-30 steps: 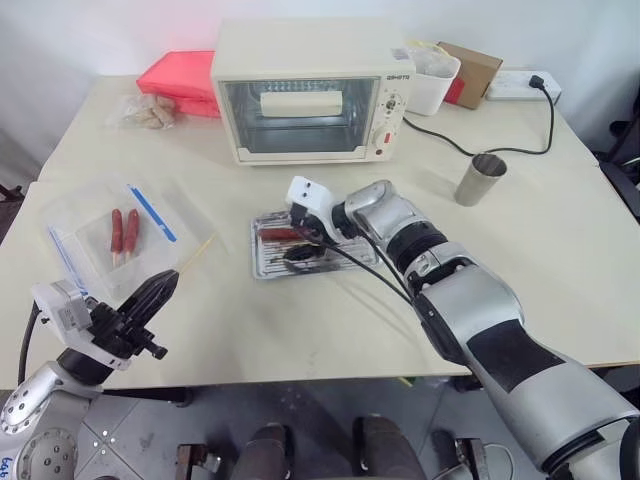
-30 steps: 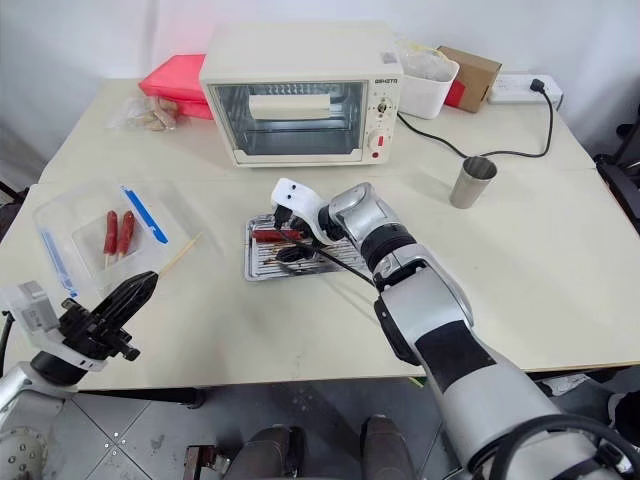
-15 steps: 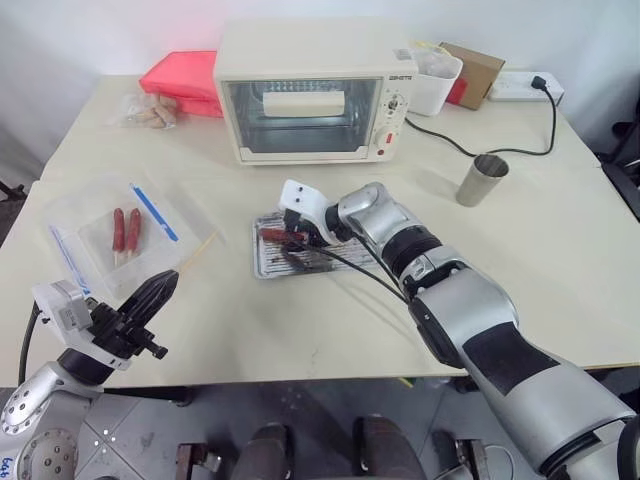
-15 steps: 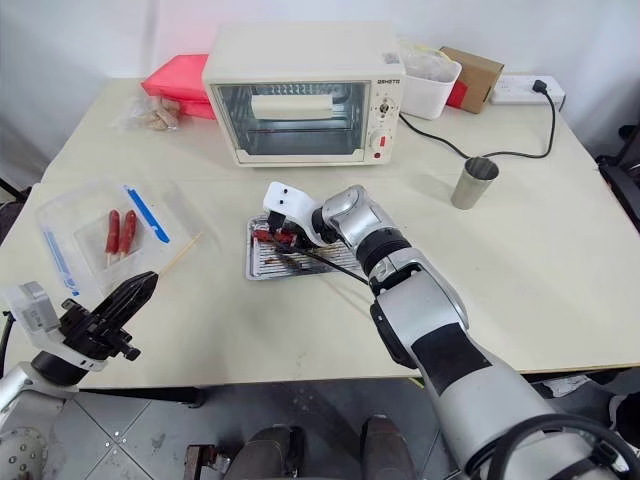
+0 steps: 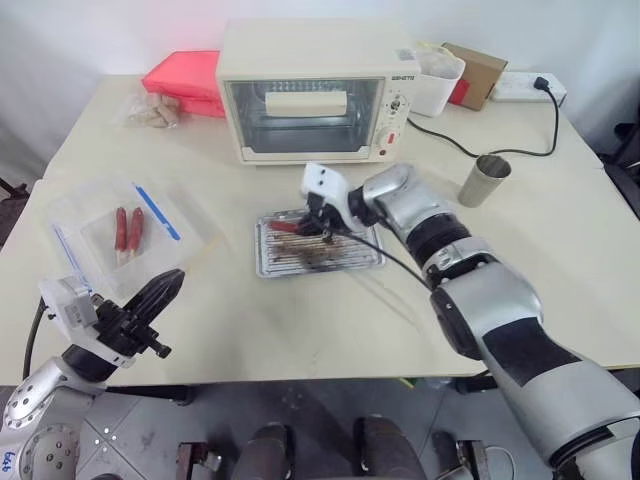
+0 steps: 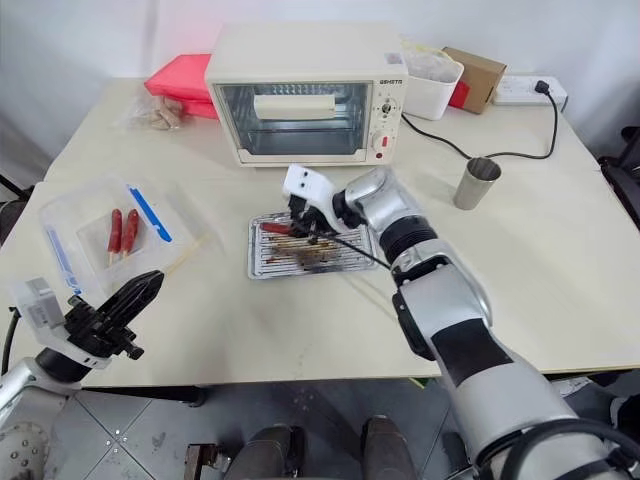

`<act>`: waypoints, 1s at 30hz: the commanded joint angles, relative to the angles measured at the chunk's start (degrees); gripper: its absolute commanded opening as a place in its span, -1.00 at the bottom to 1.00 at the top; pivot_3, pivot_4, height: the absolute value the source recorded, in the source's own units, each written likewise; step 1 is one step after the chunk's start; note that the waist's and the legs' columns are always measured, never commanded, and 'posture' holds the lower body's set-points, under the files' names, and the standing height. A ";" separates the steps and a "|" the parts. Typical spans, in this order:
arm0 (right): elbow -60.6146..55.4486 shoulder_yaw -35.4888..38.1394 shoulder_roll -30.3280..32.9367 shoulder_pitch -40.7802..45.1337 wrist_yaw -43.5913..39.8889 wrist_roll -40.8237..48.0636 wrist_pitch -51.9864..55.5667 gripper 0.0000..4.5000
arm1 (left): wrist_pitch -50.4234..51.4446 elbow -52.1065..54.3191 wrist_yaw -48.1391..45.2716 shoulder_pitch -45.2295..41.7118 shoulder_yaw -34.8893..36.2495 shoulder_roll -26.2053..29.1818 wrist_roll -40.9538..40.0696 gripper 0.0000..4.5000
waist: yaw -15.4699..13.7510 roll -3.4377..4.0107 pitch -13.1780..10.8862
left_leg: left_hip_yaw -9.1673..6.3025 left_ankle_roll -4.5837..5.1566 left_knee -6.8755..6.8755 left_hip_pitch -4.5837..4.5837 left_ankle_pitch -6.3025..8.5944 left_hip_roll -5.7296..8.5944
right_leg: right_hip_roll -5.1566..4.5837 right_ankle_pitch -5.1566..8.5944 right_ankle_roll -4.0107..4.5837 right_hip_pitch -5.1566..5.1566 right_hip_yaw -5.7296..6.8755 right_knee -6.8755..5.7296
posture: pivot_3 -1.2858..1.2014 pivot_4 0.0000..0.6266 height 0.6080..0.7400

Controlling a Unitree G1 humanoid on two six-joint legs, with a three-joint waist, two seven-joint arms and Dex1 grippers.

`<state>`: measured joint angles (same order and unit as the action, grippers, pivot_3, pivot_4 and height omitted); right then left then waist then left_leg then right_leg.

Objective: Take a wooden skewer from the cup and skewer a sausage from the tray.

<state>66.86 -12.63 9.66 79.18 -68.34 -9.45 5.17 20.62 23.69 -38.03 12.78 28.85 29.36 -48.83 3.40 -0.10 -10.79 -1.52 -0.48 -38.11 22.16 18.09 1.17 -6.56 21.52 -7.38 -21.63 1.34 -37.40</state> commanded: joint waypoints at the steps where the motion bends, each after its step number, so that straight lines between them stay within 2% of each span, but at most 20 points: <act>1: -9.82 2.67 6.01 -1.68 -8.63 4.47 -3.04 -0.92 | 0.91 -0.66 -3.45 -1.65 -0.81 2.96 -0.15 -1.00 | -0.27 0.00 0.00 | -0.01 0.00 0.00 0.00 0.00 0.00 | 0.00 0.00 0.00 0.00 0.00 -0.01 | 0.03 -0.52 1.00; 4: -16.68 3.10 10.86 -4.97 -13.28 6.41 -4.11 -0.92 | 1.33 -1.69 -6.80 -2.87 -2.06 5.65 0.66 -1.00 | -0.36 0.00 0.00 | -0.06 0.00 -0.02 0.00 0.00 0.04 | 0.00 0.00 0.00 0.05 0.02 0.02 | 0.03 -0.52 1.00; 10: -33.42 4.85 22.63 -17.46 -23.23 15.20 -5.88 -0.92 | 1.69 -3.95 -16.10 -5.87 -6.69 12.24 3.11 -1.00 | -0.42 0.00 0.00 | -0.04 0.00 0.00 0.01 0.00 0.02 | 0.01 0.00 0.00 0.08 0.07 0.10 | 0.03 -0.52 1.00; 13: -40.59 4.48 27.54 -23.98 -24.16 19.45 -6.61 -0.92 | 1.16 -4.60 -19.87 -6.83 -9.43 14.28 5.02 -1.00 | -0.33 0.01 -0.01 | 0.02 0.01 0.03 0.01 0.00 0.01 | 0.00 0.00 0.00 0.10 0.07 0.23 | 0.03 -0.52 1.00; 17: -52.37 4.44 32.04 -31.24 -23.94 23.71 -1.91 -0.92 | 1.24 -5.59 -21.89 -9.82 -13.00 14.42 6.70 -1.00 | -0.37 0.03 -0.02 | 0.14 0.01 0.05 0.00 0.00 -0.15 | 0.00 0.00 0.00 0.11 0.01 0.32 | 0.03 -0.52 1.00; 24: -67.74 2.97 35.27 -39.84 -20.41 26.78 6.58 -0.92 | 3.61 -5.53 -23.62 -14.92 -18.50 14.01 7.07 -1.00 | -1.31 0.04 -0.02 | 0.17 0.01 0.00 0.00 0.00 -0.17 | 0.00 -0.01 -0.01 0.12 -0.04 0.34 | 0.03 -0.52 1.00; 30: -72.33 2.48 35.33 -42.29 -17.90 27.14 9.66 -0.92 | 5.41 -5.50 -23.73 -18.72 -21.05 13.23 6.94 -1.00 | -1.99 0.03 -0.03 | 0.16 0.03 -0.08 0.01 -0.01 -0.07 | 0.00 -0.01 -0.02 0.12 -0.05 0.36 | 0.03 -0.52 1.00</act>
<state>-3.13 -11.23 44.29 36.68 -86.56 16.57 14.17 25.87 17.20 -61.24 -5.32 7.73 42.64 -41.41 1.41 -0.07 -10.82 -1.37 -0.45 -38.20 22.17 18.08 1.11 -6.56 21.51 -7.40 -21.50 1.29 -37.03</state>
